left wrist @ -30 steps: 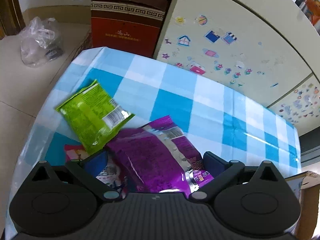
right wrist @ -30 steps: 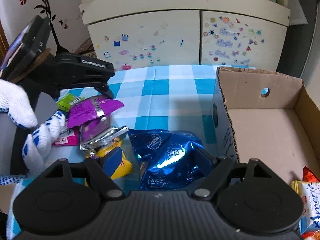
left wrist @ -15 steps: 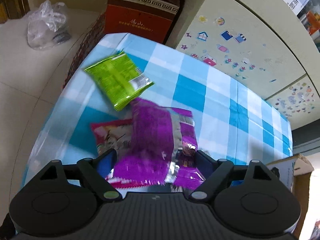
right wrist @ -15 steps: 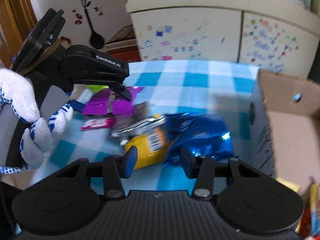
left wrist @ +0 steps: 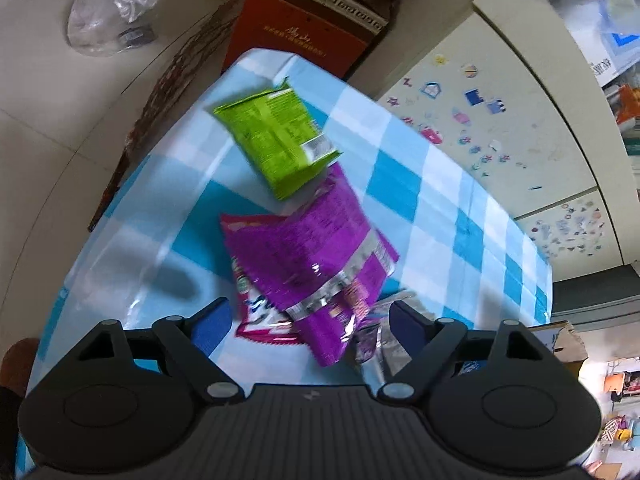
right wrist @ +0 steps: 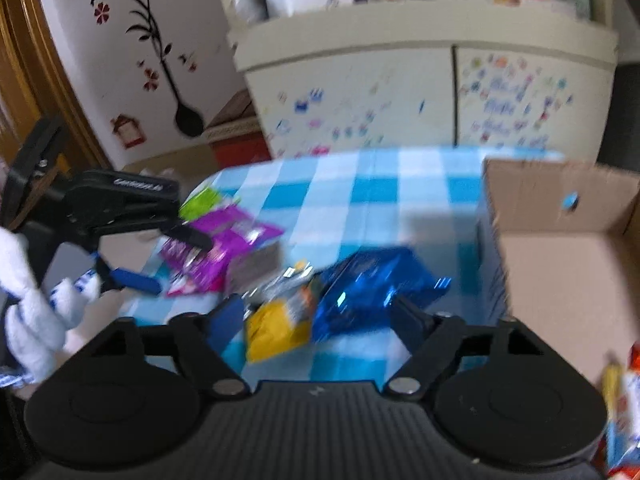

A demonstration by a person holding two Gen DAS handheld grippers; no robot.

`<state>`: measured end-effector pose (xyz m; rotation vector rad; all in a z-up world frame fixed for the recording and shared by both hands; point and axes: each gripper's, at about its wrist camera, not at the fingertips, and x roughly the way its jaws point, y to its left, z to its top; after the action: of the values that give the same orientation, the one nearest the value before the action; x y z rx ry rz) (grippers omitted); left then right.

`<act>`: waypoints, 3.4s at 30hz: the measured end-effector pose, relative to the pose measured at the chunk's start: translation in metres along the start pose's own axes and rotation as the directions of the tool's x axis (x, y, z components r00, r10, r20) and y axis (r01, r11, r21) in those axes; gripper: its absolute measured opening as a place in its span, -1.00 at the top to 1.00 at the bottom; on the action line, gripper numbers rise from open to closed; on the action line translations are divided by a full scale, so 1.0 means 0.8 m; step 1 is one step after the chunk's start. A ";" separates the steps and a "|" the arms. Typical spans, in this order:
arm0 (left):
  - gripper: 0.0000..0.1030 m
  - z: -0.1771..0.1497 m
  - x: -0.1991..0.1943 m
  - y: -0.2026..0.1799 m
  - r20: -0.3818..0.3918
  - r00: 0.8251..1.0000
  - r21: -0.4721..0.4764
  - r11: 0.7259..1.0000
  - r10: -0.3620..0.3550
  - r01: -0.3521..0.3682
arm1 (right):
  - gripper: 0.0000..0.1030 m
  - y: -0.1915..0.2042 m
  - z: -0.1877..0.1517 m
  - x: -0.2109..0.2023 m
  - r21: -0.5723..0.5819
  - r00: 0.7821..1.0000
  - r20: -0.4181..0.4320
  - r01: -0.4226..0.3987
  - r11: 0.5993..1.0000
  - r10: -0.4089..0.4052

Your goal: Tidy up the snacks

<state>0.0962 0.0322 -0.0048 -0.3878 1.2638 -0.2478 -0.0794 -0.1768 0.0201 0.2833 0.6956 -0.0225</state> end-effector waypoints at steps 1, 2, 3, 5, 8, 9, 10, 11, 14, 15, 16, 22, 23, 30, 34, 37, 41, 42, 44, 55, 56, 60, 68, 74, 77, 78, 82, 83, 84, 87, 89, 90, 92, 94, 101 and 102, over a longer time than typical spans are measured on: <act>-0.74 0.001 0.002 -0.003 0.002 1.000 0.006 1.000 0.000 0.000 | -0.67 0.000 0.002 0.005 -0.021 1.000 0.013 0.022 1.000 -0.021; -0.74 0.002 0.003 -0.007 0.004 1.000 0.012 1.000 -0.002 0.002 | -0.67 0.000 0.003 0.010 -0.035 0.999 0.021 0.041 0.999 -0.040; -0.75 0.003 0.004 -0.010 0.010 1.000 0.021 1.000 -0.002 0.002 | -0.67 -0.001 0.003 0.015 -0.040 0.998 0.024 0.058 0.997 -0.057; -0.77 0.008 0.004 -0.019 0.037 0.999 0.065 0.998 0.003 -0.005 | -0.68 -0.002 0.004 0.024 -0.044 0.996 0.021 0.085 0.995 -0.084; -0.84 0.010 0.010 -0.042 0.075 0.996 0.208 0.975 0.058 -0.072 | -0.79 -0.001 0.004 0.033 -0.063 0.994 0.023 0.105 0.992 -0.104; -0.84 0.008 0.012 -0.048 0.096 0.992 0.249 0.963 0.081 -0.103 | -0.80 -0.002 0.003 0.034 -0.065 0.994 0.020 0.109 0.992 -0.107; -0.84 0.006 0.014 -0.052 0.108 0.990 0.278 0.953 0.094 -0.121 | -0.80 -0.003 0.002 0.036 -0.063 0.994 0.011 0.107 0.992 -0.107; -0.85 0.003 0.019 -0.057 0.111 0.988 0.314 0.939 0.108 -0.138 | -0.80 -0.004 0.001 0.040 -0.060 0.995 0.000 0.104 0.993 -0.104; -0.92 -0.004 0.035 -0.059 0.101 0.981 0.376 0.906 0.168 -0.194 | -0.81 -0.007 -0.003 0.050 -0.057 0.993 -0.020 0.113 0.992 -0.114; -1.00 -0.005 0.038 -0.056 0.106 0.979 0.374 0.905 0.175 -0.202 | -0.81 -0.009 -0.005 0.053 -0.052 0.993 -0.022 0.114 0.992 -0.115; -1.00 -0.004 0.041 -0.051 0.108 0.979 0.358 0.911 0.175 -0.203 | -0.81 -0.010 -0.006 0.055 -0.045 0.993 -0.026 0.110 0.993 -0.111; -1.00 0.002 0.061 -0.039 0.100 0.971 0.375 0.896 0.218 -0.240 | -0.81 -0.005 -0.008 0.061 -0.066 0.992 -0.044 0.113 0.991 -0.116; -1.00 -0.001 0.065 -0.043 0.109 0.964 0.412 0.872 0.241 -0.264 | -0.79 -0.004 -0.008 0.061 -0.074 0.991 -0.044 0.120 0.990 -0.123; -1.00 0.002 0.064 -0.044 0.101 0.964 0.412 0.872 0.246 -0.265 | -0.77 -0.005 -0.007 0.060 -0.065 0.989 -0.047 0.134 0.989 -0.138; -1.00 0.003 0.065 -0.044 0.097 0.964 0.413 0.871 0.248 -0.266 | -0.78 -0.007 -0.007 0.060 -0.053 0.990 -0.036 0.132 0.990 -0.134; -1.00 0.006 0.066 -0.047 0.095 0.962 0.417 0.867 0.258 -0.273 | -0.78 -0.006 -0.007 0.060 -0.056 0.990 -0.037 0.133 0.990 -0.135; -1.00 0.003 0.056 -0.058 0.192 0.940 0.454 0.823 0.283 -0.341 | -0.77 -0.005 -0.007 0.060 -0.058 0.990 -0.043 0.131 0.990 -0.133; -1.00 0.001 0.054 -0.063 0.215 0.934 0.473 0.806 0.285 -0.355 | -0.76 -0.005 -0.007 0.060 -0.058 0.990 -0.043 0.133 0.989 -0.136; -1.00 -0.002 0.058 -0.068 0.217 0.933 0.497 0.791 0.286 -0.358 | -0.70 -0.006 -0.007 0.060 -0.054 0.989 -0.042 0.139 0.989 -0.142; -0.11 0.001 0.039 -0.059 0.178 0.965 0.445 0.859 0.193 -0.254 | -0.12 -0.023 0.003 0.047 0.052 0.986 -0.035 0.164 0.985 -0.162; -0.08 0.001 0.034 -0.057 0.181 0.965 0.432 0.866 0.190 -0.252 | -0.07 -0.024 0.004 0.045 0.061 0.987 -0.031 0.158 0.986 -0.156; -0.02 0.000 0.007 -0.055 0.219 0.961 0.420 0.873 0.168 -0.248 | -0.01 -0.028 0.004 0.034 0.104 0.994 -0.033 0.107 0.989 -0.105; -0.02 -0.028 -0.016 -0.039 0.180 0.975 0.404 0.893 0.133 -0.197 | 0.00 -0.014 -0.017 0.004 0.107 0.994 -0.088 0.068 0.992 -0.059; -0.06 -0.038 -0.028 -0.021 0.155 0.983 0.379 0.912 0.103 -0.156 | 0.00 0.014 -0.047 -0.020 0.095 0.988 -0.151 0.057 0.994 -0.042; -0.42 -0.035 -0.031 -0.029 0.171 0.983 0.445 0.884 0.071 -0.141 | -0.07 0.031 -0.063 -0.030 0.063 0.985 -0.166 0.065 0.996 -0.054; -0.65 -0.035 -0.030 -0.034 0.183 0.980 0.482 0.862 0.074 -0.155 | -0.10 0.033 -0.065 -0.032 0.061 0.984 -0.174 0.059 0.996 -0.048; -0.77 -0.030 -0.026 -0.053 0.240 0.969 0.613 0.764 0.065 -0.203 | -0.60 0.026 -0.061 -0.036 0.115 0.986 -0.169 0.018 0.993 0.002; -0.78 -0.027 -0.023 -0.055 0.236 0.970 0.637 0.744 0.060 -0.201 | -0.60 0.023 -0.060 -0.035 0.126 0.986 -0.166 0.016 0.992 0.006; -0.80 -0.025 -0.020 -0.056 0.229 0.972 0.657 0.727 0.058 -0.198 | -0.60 0.021 -0.059 -0.033 0.139 0.985 -0.170 0.015 0.990 0.009; -0.80 -0.016 -0.009 -0.057 0.226 0.973 0.702 0.684 0.049 -0.197 | -0.60 0.019 -0.059 -0.025 0.174 0.981 -0.193 0.002 0.985 0.032; -0.80 -0.009 -0.001 -0.057 0.211 0.977 0.725 0.664 0.037 -0.182 | -0.61 0.021 -0.060 -0.022 0.174 0.979 -0.202 -0.007 0.985 0.042; -0.80 -0.006 0.003 -0.056 0.204 0.978 0.733 0.656 0.036 -0.177 | -0.62 0.023 -0.060 -0.021 0.165 0.978 -0.204 -0.007 0.986 0.041; -0.80 -0.002 0.011 -0.056 0.193 0.981 0.753 0.637 0.029 -0.167 | -0.68 0.026 -0.060 -0.018 0.149 0.977 -0.208 -0.008 0.989 0.040; -0.80 0.002 0.017 -0.056 0.184 0.983 0.774 0.613 0.027 -0.162 | -0.68 0.029 -0.060 -0.015 0.141 0.976 -0.212 -0.015 0.990 0.045; -0.86 0.004 0.042 -0.066 0.166 0.986 0.825 0.544 0.024 -0.153 | -0.73 0.046 -0.059 -0.009 0.045 0.976 -0.214 -0.020 0.999 0.029; -0.91 0.006 0.047 -0.065 0.160 0.987 0.828 0.541 0.023 -0.147 | -0.74 0.049 -0.060 -0.007 0.031 0.975 -0.219 -0.021 0.999 0.028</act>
<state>0.1129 -0.0294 -0.0147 0.5051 0.8866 -0.7036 -0.1093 -0.1272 -0.0018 0.3251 0.9122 0.0226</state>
